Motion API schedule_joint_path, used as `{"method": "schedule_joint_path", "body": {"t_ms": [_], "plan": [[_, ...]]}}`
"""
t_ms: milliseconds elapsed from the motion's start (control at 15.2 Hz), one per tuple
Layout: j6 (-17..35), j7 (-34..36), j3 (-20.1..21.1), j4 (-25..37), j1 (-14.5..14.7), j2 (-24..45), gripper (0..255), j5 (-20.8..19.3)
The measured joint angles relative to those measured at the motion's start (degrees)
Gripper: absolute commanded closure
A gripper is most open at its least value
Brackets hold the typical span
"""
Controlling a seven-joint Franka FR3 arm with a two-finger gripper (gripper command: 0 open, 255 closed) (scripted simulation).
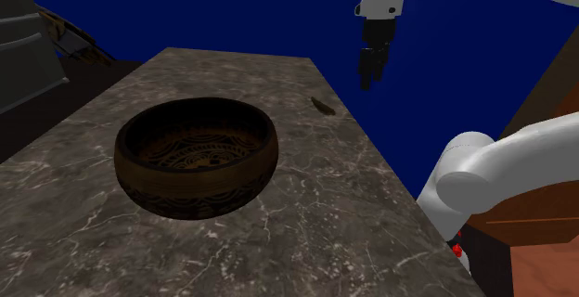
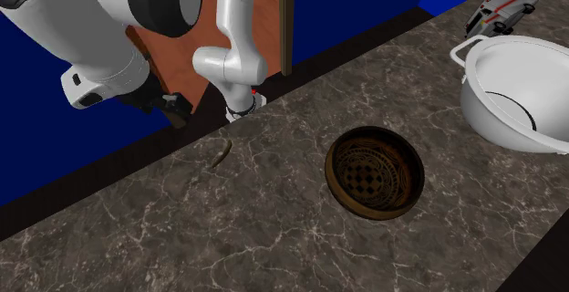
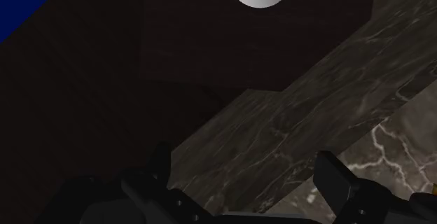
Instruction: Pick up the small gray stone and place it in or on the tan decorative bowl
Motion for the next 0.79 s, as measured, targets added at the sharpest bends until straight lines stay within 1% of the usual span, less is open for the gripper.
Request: {"method": "schedule_joint_path", "body": {"t_ms": [66,132,264,462,726,792], "plan": [[0.00,0.00,0.00,0.00,0.00,0.00,0,0.00],[0.72,1.15,1.02,-0.55,0.12,-0.96,0,0.24],[3.85,5.03,4.38,-3.13,0.46,-4.24,0,0.80],[9.43,12.07,10.75,-6.50,0.98,-8.68,0,1.53],[17.34,22.80,21.22,-10.84,1.56,-13.39,0,2.40],[19.27,25.44,23.93,-10.98,1.27,-13.60,0,2.25]]}}
